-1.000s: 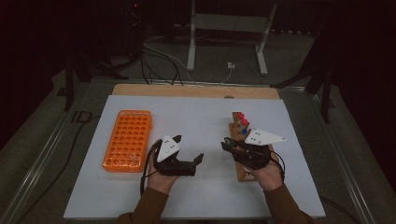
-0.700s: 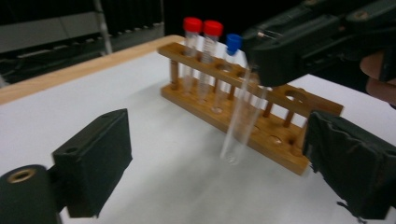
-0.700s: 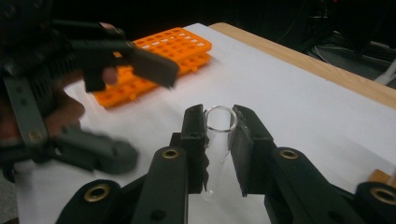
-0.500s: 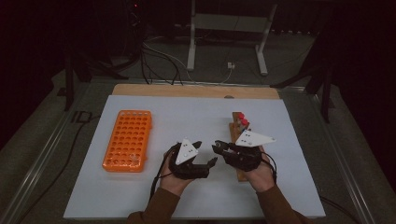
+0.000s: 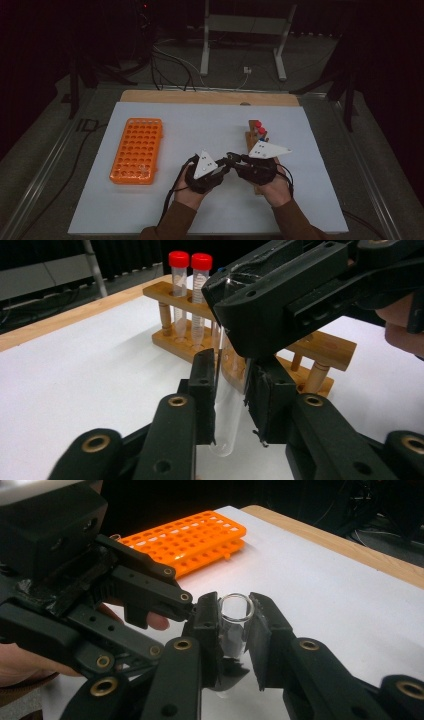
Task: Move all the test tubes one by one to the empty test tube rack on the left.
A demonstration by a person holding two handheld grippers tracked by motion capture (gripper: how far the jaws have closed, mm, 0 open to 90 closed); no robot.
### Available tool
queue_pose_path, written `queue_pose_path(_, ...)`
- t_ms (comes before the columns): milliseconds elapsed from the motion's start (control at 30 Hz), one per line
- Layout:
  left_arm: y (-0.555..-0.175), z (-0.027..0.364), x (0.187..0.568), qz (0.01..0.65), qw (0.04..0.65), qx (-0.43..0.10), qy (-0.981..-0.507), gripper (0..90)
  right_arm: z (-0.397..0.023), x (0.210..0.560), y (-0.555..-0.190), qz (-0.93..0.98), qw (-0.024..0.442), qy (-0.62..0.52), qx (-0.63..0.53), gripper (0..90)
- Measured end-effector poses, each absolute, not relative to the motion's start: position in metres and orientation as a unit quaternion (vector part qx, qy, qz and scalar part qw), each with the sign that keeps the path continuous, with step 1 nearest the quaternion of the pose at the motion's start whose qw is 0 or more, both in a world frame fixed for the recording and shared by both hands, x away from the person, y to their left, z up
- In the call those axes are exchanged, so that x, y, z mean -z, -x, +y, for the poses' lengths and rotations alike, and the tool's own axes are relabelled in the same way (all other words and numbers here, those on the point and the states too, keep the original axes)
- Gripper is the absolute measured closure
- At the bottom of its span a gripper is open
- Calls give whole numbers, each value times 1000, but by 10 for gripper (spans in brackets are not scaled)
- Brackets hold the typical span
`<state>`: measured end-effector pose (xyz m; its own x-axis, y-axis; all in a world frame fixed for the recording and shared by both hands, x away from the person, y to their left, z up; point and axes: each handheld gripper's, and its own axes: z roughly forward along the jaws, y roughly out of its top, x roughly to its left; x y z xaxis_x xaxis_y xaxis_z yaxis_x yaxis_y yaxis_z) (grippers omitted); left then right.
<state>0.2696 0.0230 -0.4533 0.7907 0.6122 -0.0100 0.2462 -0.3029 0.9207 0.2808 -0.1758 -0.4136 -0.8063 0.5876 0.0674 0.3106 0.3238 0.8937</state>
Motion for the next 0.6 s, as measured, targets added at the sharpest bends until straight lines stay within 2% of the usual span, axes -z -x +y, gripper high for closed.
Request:
queue_pose_path(100,-268,23,453,270,525,-175,-788,759,-177,413,-281,801,133,-278,-512,745)
queue_pose_path(300,-271,29,453,281,522,-178,-786,759,-183,412,-282,790,124,-287,-526,432)
queue_pose_path(600,-272,52,450,304,523,-188,-774,759,-196,418,-281,782,149,-307,-521,174)
